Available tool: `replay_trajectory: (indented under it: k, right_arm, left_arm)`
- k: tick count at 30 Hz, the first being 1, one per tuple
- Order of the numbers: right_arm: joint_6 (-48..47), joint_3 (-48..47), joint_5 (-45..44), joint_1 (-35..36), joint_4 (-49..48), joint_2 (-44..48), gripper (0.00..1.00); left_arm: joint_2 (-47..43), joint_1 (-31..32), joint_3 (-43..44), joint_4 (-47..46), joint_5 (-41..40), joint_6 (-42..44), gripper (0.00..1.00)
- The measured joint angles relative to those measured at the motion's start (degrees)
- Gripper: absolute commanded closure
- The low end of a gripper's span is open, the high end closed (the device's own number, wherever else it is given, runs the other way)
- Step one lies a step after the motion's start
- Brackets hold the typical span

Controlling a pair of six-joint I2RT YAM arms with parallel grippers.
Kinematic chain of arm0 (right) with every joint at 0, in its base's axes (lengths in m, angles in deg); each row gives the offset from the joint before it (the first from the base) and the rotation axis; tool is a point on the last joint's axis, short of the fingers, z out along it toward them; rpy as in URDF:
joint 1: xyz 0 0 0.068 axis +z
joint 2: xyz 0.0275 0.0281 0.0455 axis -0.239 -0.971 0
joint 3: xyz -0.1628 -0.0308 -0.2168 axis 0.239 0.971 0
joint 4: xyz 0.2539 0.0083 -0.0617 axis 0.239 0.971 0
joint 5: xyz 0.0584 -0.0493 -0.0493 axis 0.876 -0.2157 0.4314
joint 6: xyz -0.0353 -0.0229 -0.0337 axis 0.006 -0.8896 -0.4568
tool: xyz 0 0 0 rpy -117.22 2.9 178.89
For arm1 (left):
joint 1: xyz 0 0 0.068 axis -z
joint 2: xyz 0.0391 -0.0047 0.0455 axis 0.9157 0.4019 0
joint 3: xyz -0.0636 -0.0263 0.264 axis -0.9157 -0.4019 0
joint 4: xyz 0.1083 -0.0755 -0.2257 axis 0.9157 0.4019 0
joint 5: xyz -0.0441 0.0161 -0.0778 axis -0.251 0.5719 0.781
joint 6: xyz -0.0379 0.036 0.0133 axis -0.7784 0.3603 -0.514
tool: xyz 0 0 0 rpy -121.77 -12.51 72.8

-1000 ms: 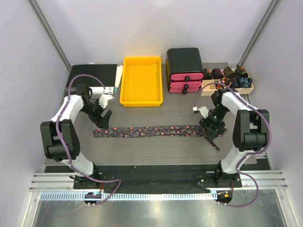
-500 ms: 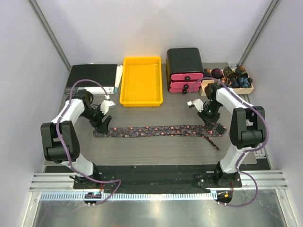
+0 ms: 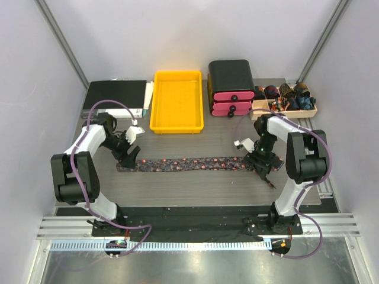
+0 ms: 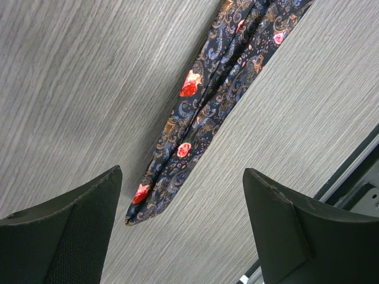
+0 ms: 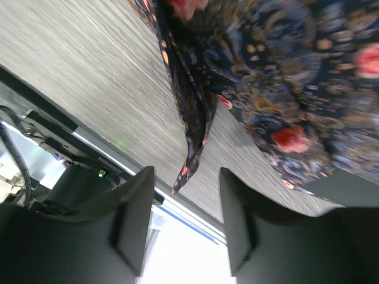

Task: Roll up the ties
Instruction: Flatten out the tie at the center of the board.

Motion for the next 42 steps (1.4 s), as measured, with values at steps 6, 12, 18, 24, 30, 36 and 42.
replay_trajectory:
  k: [6,12,18,24,30,36,42]
  right_arm:
    - [0.31,1.29,-2.71,0.11,-2.47,-0.63,0.96]
    - [-0.90,-4.57,-5.03,0.11,-2.38,-2.60,0.99]
    - [-3.91,-12.76,-7.91,0.09,-1.51,-5.46,0.94]
    - [-7.08,-15.02,-9.51,0.09,0.46,-11.65,0.79]
    - [-10.23,-17.03,-9.07,-0.70,3.87,-15.45,0.94]
    - [-12.22,-20.83,-8.48,-2.32,4.33,-16.70,0.80]
    - [-12.81,-20.59,-6.86,-2.51,4.52,-18.21,0.77]
  left_arm:
    - [0.00,0.00,-0.02,-0.09,0.00,0.35,0.18]
    - [0.00,0.00,-0.02,-0.07,-0.02,0.96,0.19]
    - [0.00,0.00,-0.02,-0.02,-0.09,2.12,0.20]
    - [0.00,0.00,-0.02,0.33,-0.79,6.05,0.20]
    - [0.00,0.00,-0.02,1.36,-1.46,11.41,0.22]
    - [0.02,0.11,-0.11,2.40,-2.08,19.17,0.24]
    - [-0.33,2.99,-1.05,2.23,-2.34,24.52,0.28]
